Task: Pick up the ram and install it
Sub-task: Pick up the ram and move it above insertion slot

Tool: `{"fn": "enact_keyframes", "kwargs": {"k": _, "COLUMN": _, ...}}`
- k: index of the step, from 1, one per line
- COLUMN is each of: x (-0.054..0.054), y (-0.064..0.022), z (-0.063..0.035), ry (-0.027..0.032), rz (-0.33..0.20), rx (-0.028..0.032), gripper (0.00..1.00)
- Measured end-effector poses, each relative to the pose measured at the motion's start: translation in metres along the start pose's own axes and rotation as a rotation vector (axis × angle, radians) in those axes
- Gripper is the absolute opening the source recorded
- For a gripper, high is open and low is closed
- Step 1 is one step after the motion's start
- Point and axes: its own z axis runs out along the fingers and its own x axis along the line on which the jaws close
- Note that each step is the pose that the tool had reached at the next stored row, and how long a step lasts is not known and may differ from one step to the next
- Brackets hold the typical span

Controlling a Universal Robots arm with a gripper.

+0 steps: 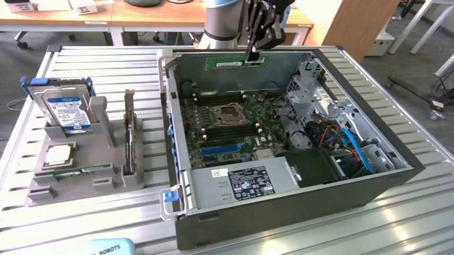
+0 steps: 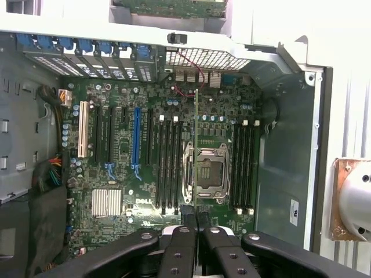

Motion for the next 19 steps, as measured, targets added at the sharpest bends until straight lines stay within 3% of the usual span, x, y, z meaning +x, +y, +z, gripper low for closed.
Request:
{"fn": "enact_keyframes", "kwargs": {"k": 4, "x": 0.0, "y": 0.0, "z": 0.001, "ry": 0.0, "rz": 0.0, "rx": 0.0, "gripper": 0.12}}
{"fn": "enact_keyframes", "kwargs": {"k": 13, "x": 0.001, "y": -0.0005, "z": 0.0132, "ry": 0.0, "rz": 0.0, "rx": 0.0, "gripper": 0.12}}
{"fn": "enact_keyframes", "kwargs": {"k": 19, "x": 0.001, "y": -0.0005, "z": 0.0145, "ry": 0.0001, "rz": 0.0, "rx": 0.0, "gripper": 0.12}}
